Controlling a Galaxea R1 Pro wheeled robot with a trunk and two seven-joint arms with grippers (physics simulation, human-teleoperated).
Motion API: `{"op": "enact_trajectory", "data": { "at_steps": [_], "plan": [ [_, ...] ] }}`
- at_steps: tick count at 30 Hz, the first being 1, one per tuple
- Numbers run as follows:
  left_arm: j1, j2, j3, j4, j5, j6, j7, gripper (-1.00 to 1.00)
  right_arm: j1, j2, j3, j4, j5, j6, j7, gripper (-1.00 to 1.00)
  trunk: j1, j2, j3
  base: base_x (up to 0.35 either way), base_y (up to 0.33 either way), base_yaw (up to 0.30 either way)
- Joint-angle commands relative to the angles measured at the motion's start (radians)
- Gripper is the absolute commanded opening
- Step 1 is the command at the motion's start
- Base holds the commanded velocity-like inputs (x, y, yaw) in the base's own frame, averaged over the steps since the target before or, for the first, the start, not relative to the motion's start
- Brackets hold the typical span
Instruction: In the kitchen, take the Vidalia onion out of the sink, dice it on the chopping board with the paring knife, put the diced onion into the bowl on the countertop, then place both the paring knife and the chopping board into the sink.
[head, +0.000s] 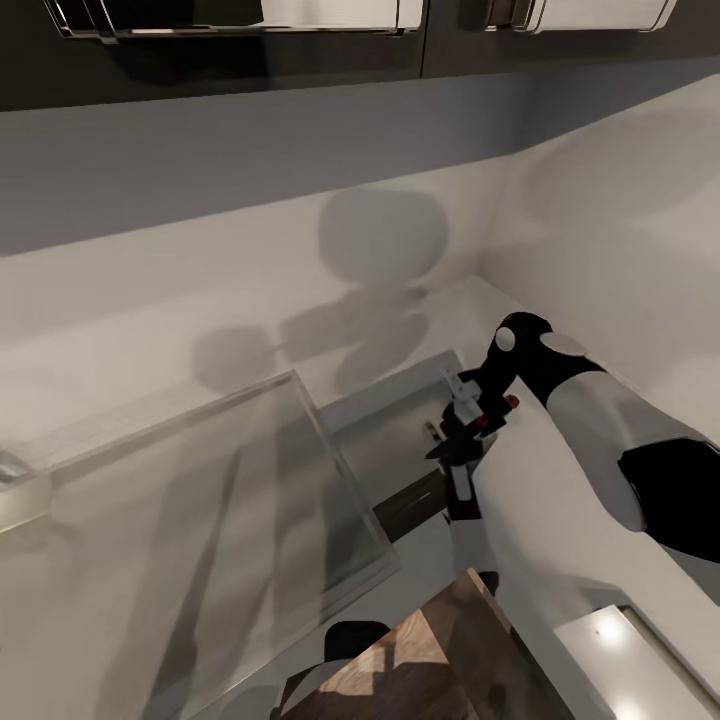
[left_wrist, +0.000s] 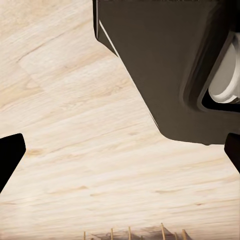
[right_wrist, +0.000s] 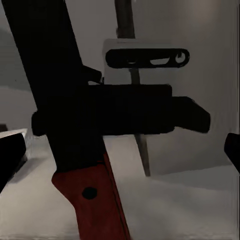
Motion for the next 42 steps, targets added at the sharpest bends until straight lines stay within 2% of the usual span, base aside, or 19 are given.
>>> {"op": "enact_trajectory", "data": {
  "at_steps": [1,7,14,18,27,42],
  "plan": [
    [-0.001,0.0,-0.008,0.002,0.011,0.002,-0.005,1.0,0.0,-0.001,0.003,-0.01,0.001,-0.006,0.009,1.0,0.001,-0.002,-0.001,0.0,0.0,0.0],
    [-0.001,0.0,-0.008,0.002,0.011,0.002,-0.005,1.0,0.0,-0.005,-0.004,-0.155,-0.007,0.002,0.146,1.0,0.001,-0.002,-0.001,0.0,0.0,0.0],
    [-0.001,0.0,-0.008,0.002,0.011,0.002,-0.005,1.0,0.0,-0.01,-0.01,-0.177,-0.011,0.005,0.174,1.0,0.001,-0.002,-0.001,0.0,0.0,0.0],
    [-0.001,-0.001,-0.009,0.002,0.011,0.002,-0.005,1.0,0.0,-0.014,-0.01,-0.176,-0.009,0.004,0.169,1.0,0.001,-0.002,-0.001,0.0,0.0,0.0],
    [-0.001,-0.001,-0.008,0.002,0.011,0.002,-0.005,1.0,0.0,-0.039,-0.007,-0.117,-0.007,-0.003,0.1,1.0,0.001,-0.002,-0.001,0.0,0.0,0.0],
    [-0.001,-0.002,-0.009,0.002,0.011,0.002,-0.005,1.0,0.0,-0.047,-0.006,-0.02,-0.003,-0.007,0.023,1.0,0.001,-0.002,-0.001,0.0,0.0,0.0]
  ]
}}
